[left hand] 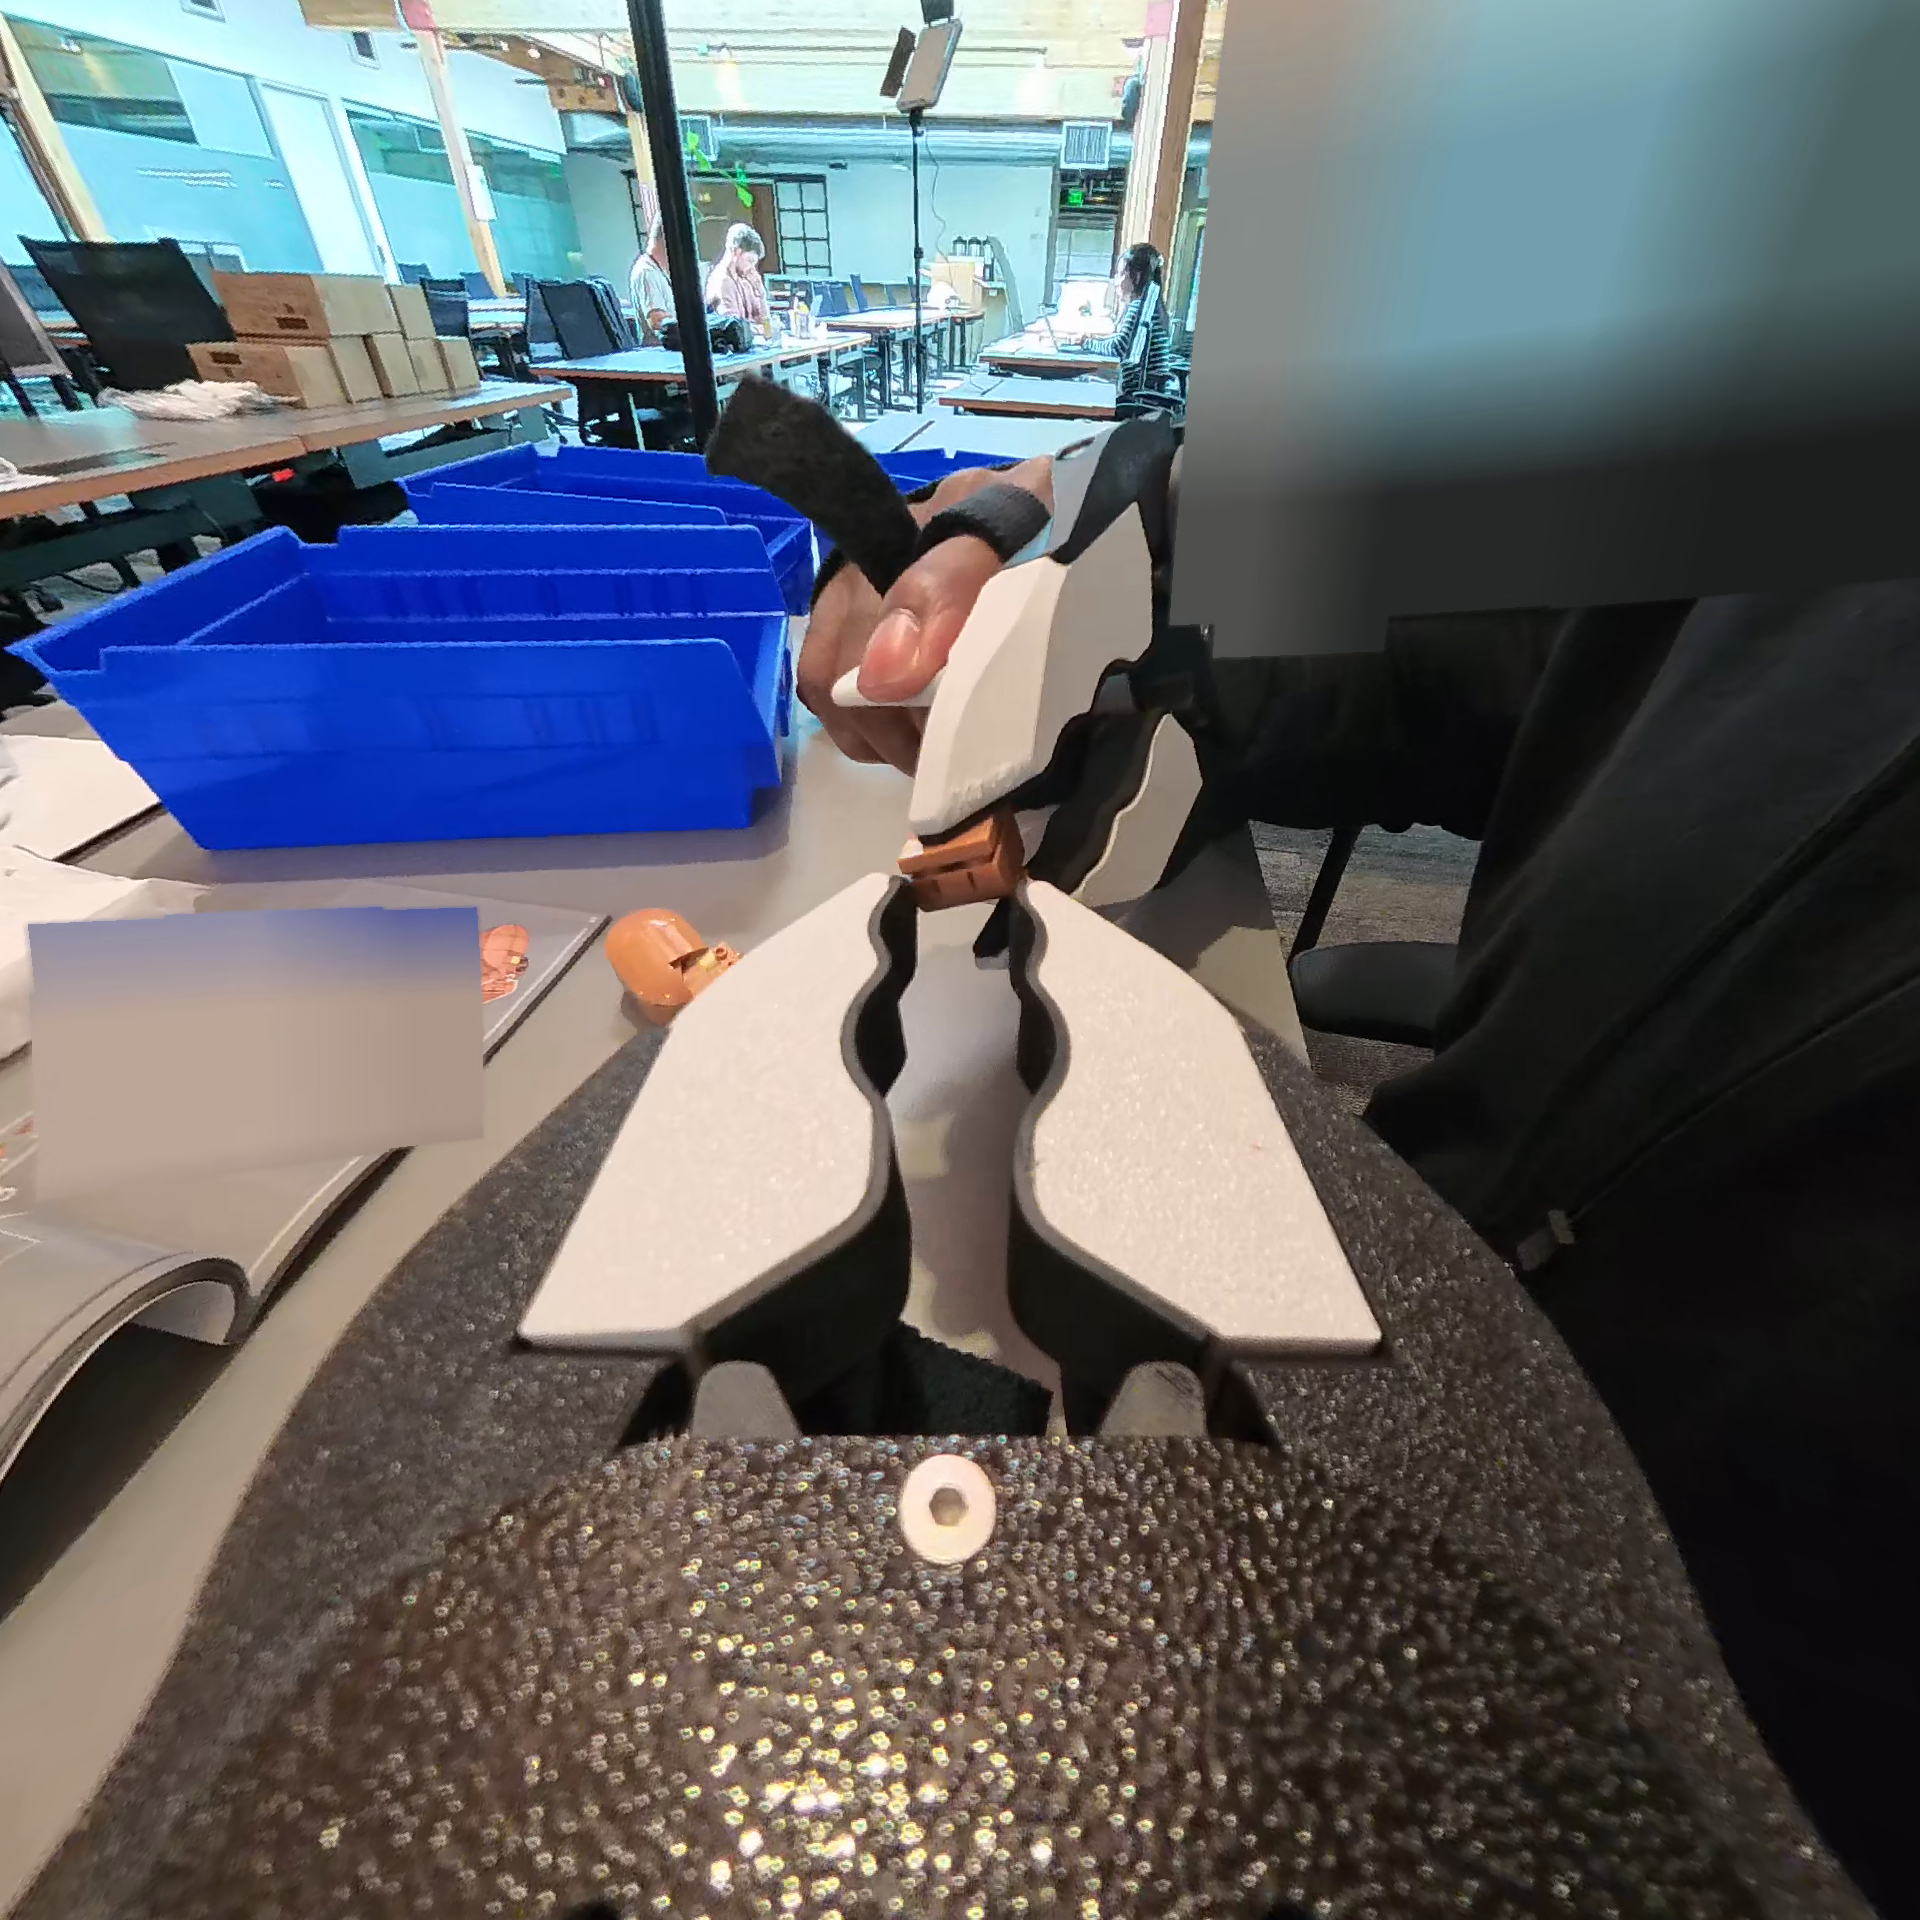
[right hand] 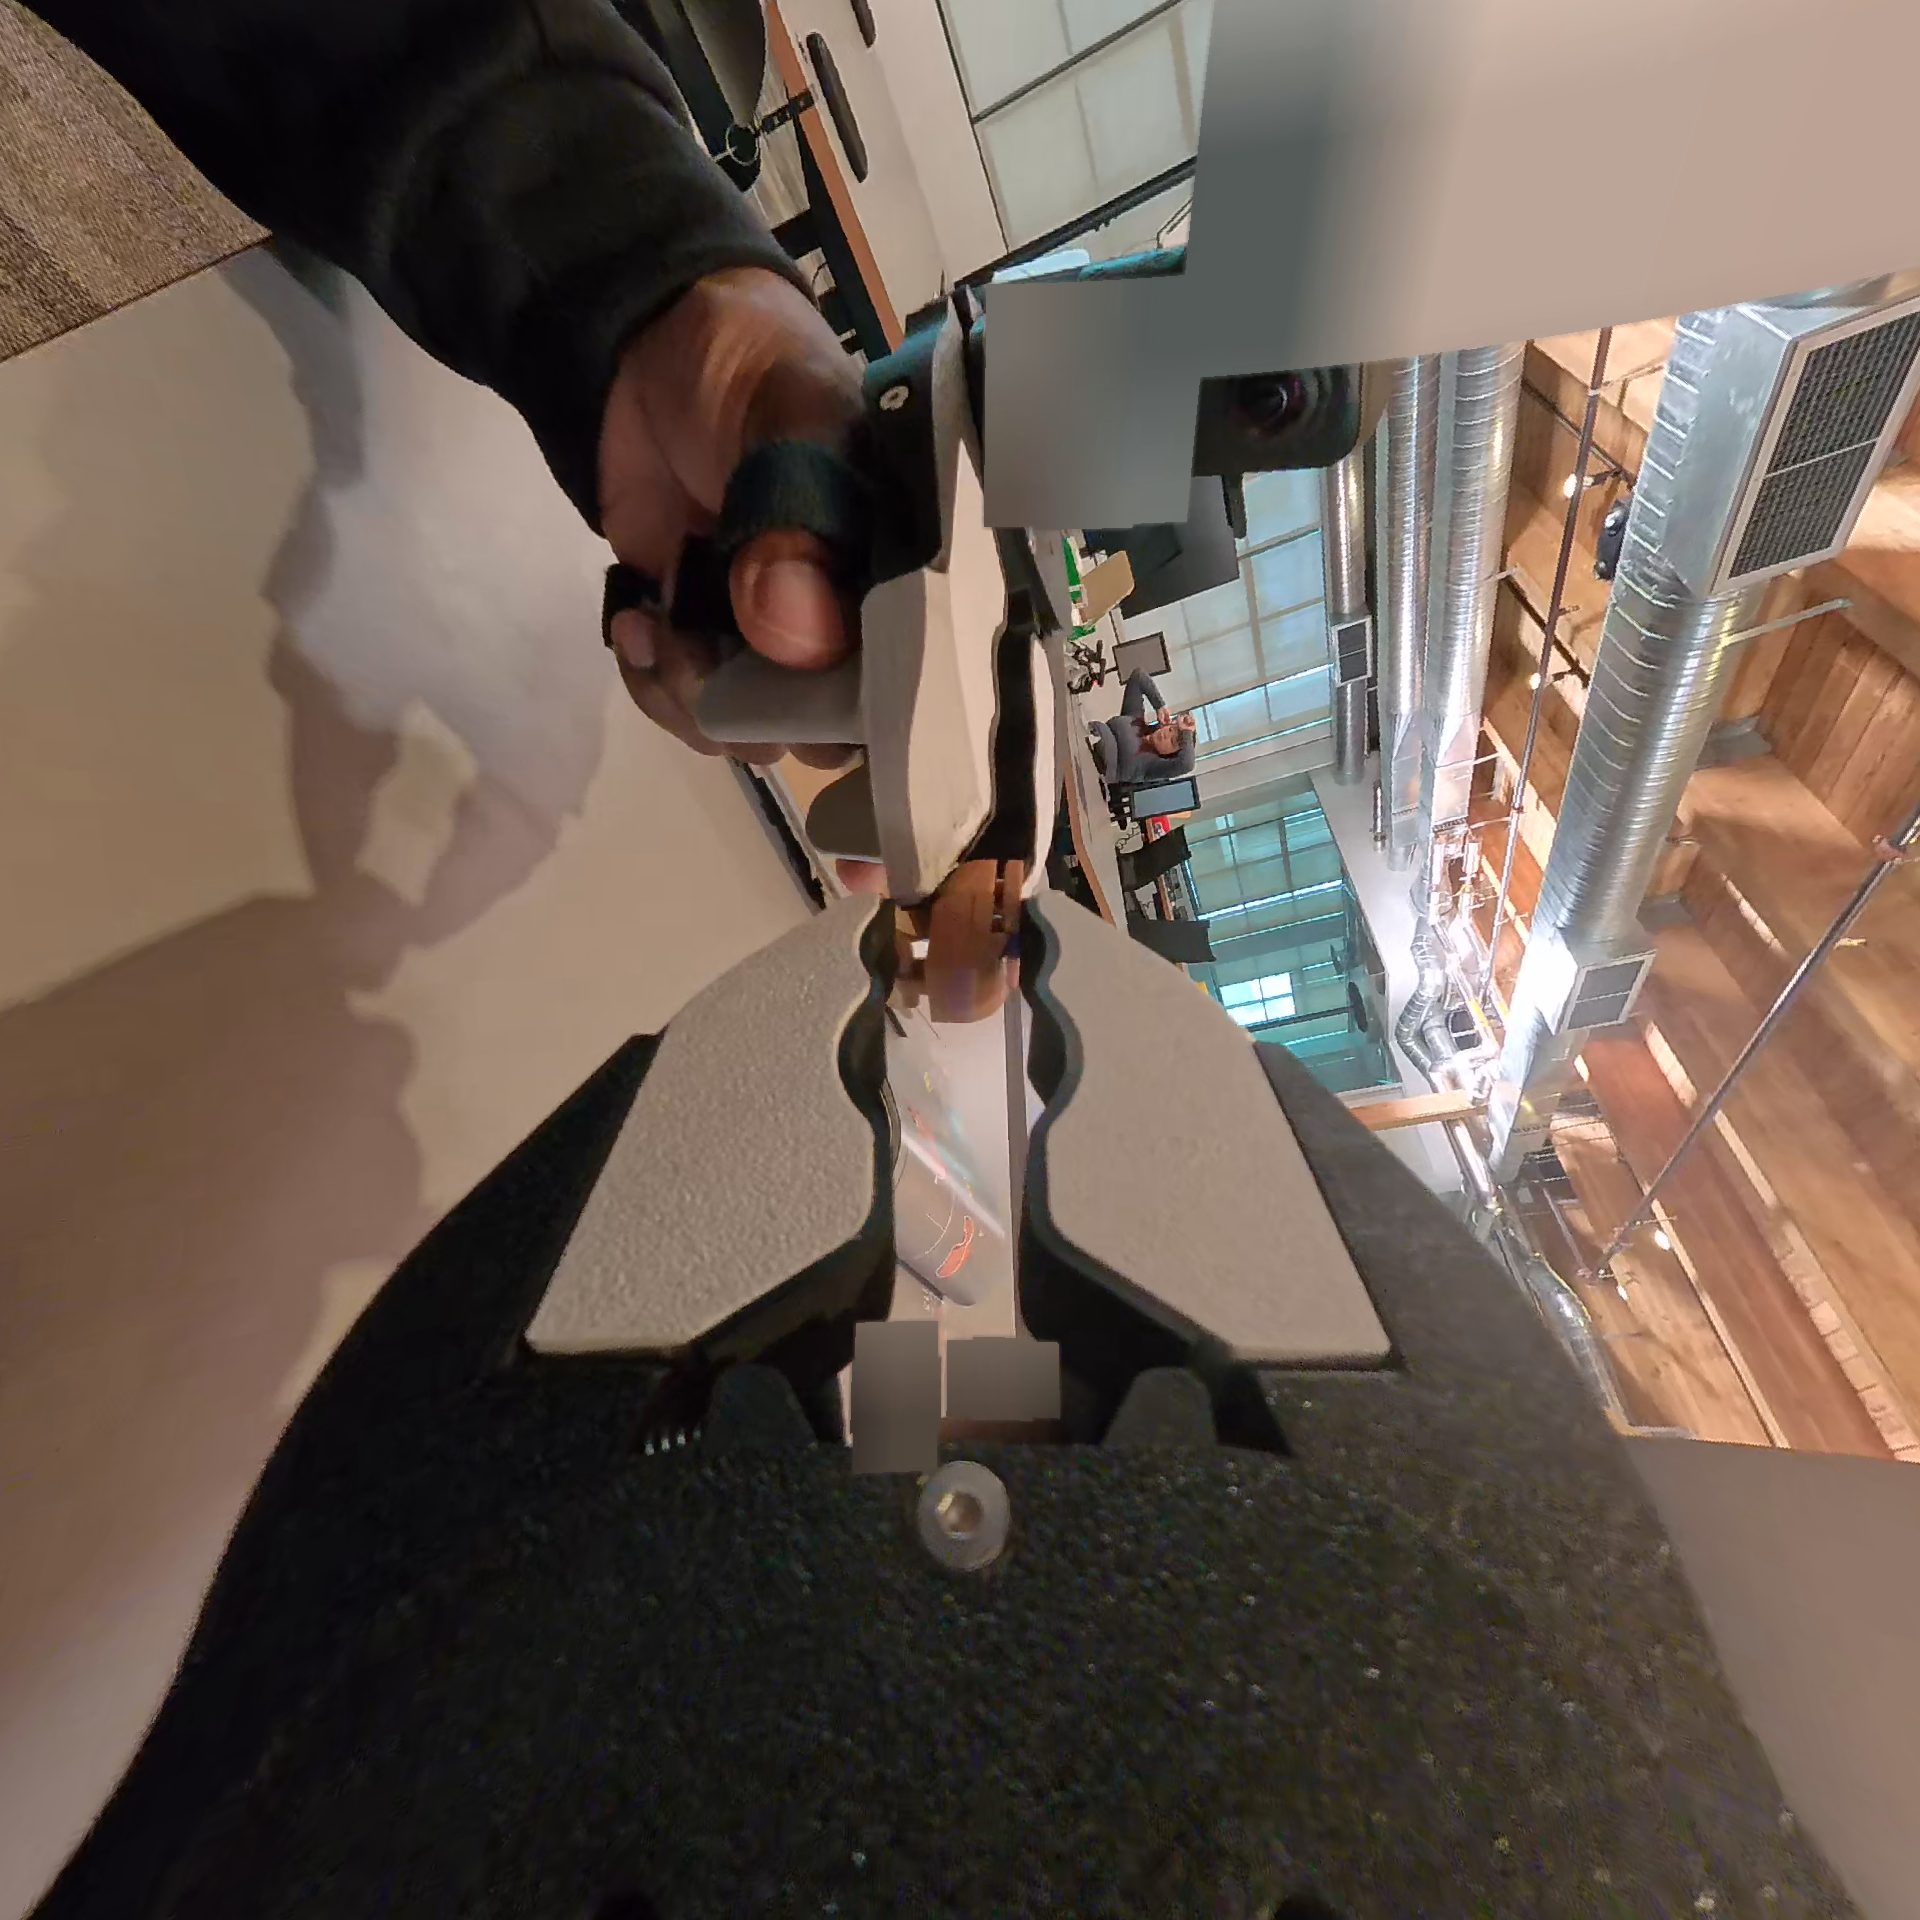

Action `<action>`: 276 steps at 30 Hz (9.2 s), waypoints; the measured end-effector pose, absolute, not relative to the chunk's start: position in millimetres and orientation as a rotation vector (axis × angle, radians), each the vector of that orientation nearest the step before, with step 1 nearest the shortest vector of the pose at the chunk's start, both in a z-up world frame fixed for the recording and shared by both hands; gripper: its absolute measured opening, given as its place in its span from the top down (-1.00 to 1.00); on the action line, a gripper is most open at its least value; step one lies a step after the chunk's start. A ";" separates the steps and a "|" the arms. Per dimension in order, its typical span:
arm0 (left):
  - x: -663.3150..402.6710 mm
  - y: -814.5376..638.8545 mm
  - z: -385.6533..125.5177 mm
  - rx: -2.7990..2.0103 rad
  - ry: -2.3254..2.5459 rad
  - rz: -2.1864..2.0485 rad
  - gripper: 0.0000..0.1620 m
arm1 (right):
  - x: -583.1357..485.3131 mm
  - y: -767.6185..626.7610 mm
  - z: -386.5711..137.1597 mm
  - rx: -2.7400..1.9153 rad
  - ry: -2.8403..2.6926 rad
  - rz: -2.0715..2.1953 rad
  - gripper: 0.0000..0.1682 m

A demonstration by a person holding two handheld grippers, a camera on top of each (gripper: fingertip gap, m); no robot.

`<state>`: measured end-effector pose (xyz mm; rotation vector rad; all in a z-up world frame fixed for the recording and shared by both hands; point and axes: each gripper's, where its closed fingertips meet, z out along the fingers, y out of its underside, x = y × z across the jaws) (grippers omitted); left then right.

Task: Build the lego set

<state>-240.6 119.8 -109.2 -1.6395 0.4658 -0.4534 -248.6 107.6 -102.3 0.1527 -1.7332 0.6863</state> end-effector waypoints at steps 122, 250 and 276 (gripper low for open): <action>-237.5 119.9 -109.7 -1.386 0.651 -0.185 0.72 | -239.4 118.3 -114.4 -0.613 -1.764 1.428 0.73; -256.2 192.1 -241.8 -2.140 0.924 -0.261 0.81 | -221.2 207.0 -230.3 -1.303 -2.084 0.861 0.64; -258.6 217.6 -235.9 -2.035 0.958 -0.069 0.84 | -256.0 288.5 -209.5 -1.484 -1.954 0.851 0.55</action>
